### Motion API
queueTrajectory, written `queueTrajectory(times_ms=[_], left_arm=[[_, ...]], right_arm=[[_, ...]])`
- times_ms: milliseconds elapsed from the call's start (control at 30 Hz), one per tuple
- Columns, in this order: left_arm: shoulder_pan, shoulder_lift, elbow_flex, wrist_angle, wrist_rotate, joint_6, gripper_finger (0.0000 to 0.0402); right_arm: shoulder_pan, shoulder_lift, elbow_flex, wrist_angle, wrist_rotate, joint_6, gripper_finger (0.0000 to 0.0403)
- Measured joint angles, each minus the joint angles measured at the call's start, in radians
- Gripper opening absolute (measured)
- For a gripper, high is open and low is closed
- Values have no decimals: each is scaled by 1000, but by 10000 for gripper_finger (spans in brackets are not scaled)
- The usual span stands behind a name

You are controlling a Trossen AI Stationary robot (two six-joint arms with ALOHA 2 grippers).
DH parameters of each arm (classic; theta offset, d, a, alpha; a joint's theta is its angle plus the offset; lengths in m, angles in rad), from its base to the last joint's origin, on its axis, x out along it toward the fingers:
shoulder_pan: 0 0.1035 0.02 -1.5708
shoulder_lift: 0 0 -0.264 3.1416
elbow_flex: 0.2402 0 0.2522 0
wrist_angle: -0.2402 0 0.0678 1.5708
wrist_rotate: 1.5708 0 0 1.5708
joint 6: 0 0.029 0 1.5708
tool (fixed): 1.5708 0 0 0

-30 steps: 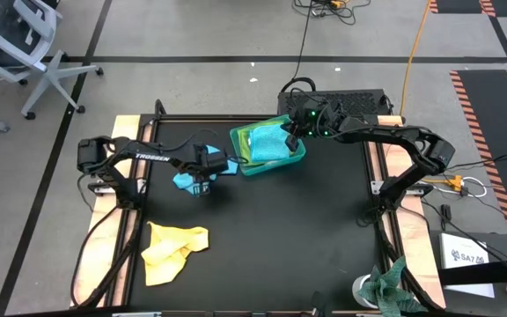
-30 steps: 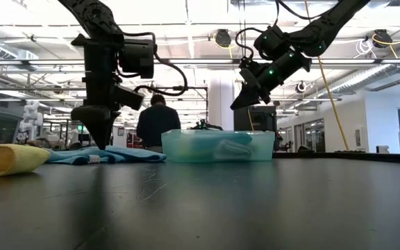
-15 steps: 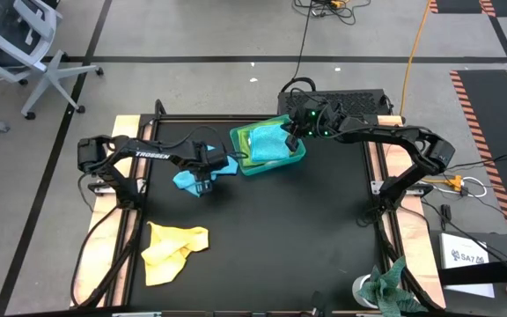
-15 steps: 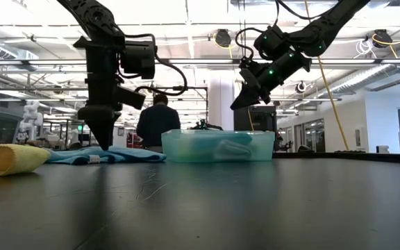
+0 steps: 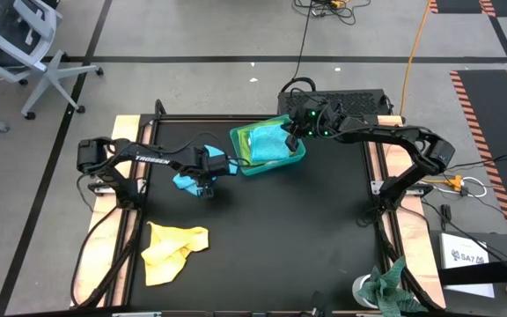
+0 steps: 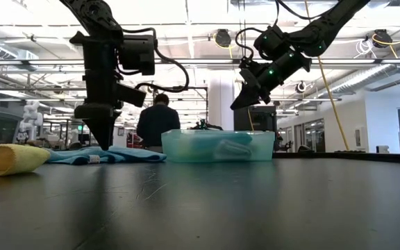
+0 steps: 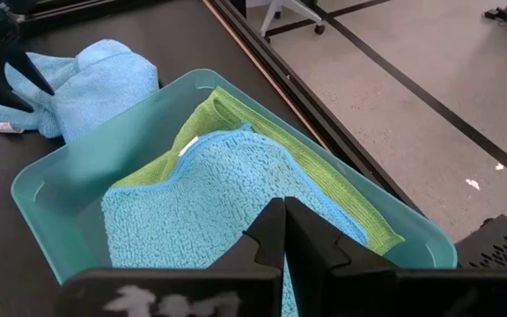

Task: Fold microfiber towels
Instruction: Fold the blue microfiber towel

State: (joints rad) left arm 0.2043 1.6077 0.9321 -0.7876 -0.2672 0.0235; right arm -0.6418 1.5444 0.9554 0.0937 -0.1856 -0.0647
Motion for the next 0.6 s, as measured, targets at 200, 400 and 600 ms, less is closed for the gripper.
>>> queueTrajectory(times_ms=[200,400,600], left_arm=[[2,0,0,0,-3,2,134],[4,9,0,4,-49,1,134],[23,9,0,31,-49,0,134]], right_arm=[[0,0,0,0,0,0,0],[0,0,0,0,0,-2,0],[0,0,0,0,0,-3,0]])
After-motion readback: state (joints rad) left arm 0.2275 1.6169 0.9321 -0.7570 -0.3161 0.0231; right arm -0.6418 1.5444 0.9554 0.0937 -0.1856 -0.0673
